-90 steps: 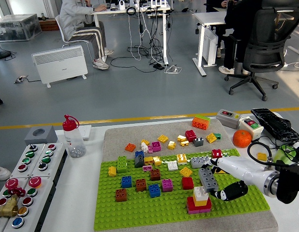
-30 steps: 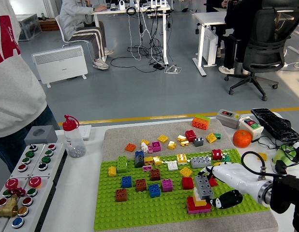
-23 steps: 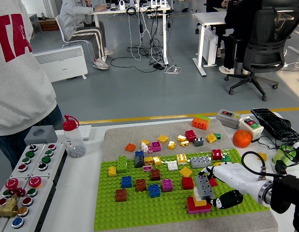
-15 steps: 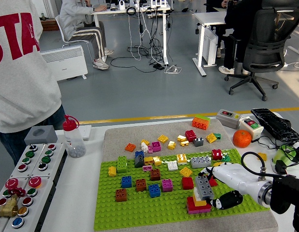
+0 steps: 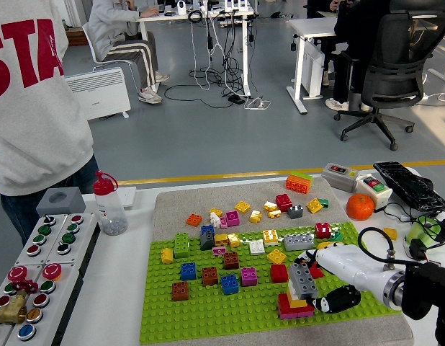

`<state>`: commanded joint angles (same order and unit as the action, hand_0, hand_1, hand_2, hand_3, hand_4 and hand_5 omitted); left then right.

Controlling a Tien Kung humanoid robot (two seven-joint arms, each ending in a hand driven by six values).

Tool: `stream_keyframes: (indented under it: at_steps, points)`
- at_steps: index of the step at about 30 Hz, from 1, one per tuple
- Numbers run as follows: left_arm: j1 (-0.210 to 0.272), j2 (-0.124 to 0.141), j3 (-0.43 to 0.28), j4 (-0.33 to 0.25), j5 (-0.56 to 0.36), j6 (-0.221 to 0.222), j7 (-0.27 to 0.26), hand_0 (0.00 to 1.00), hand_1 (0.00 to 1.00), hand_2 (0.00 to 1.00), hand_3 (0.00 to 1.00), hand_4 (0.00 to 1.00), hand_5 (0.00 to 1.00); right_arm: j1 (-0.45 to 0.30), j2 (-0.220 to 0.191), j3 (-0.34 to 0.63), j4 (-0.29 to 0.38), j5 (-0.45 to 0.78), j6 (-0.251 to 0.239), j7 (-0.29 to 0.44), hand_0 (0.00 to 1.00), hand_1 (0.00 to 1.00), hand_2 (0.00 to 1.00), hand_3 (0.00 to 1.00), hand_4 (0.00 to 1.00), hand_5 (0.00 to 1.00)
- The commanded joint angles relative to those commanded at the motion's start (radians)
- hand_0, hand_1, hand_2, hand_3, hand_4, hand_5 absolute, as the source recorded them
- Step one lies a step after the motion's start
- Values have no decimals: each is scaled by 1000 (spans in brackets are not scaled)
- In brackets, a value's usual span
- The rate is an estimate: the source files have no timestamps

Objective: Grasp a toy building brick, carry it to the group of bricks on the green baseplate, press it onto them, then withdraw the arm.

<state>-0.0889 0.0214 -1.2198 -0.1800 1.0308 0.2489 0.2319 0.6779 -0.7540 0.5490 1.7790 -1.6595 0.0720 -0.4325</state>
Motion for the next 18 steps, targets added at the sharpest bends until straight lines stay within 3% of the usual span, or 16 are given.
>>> stream_keyframes:
  at_steps: [18]
  points:
    - [1,0,1,0,0,0,-1,670,615,570,456,241,998,0,1,6,0,-1,8,2,941,778,823,808,704,320]
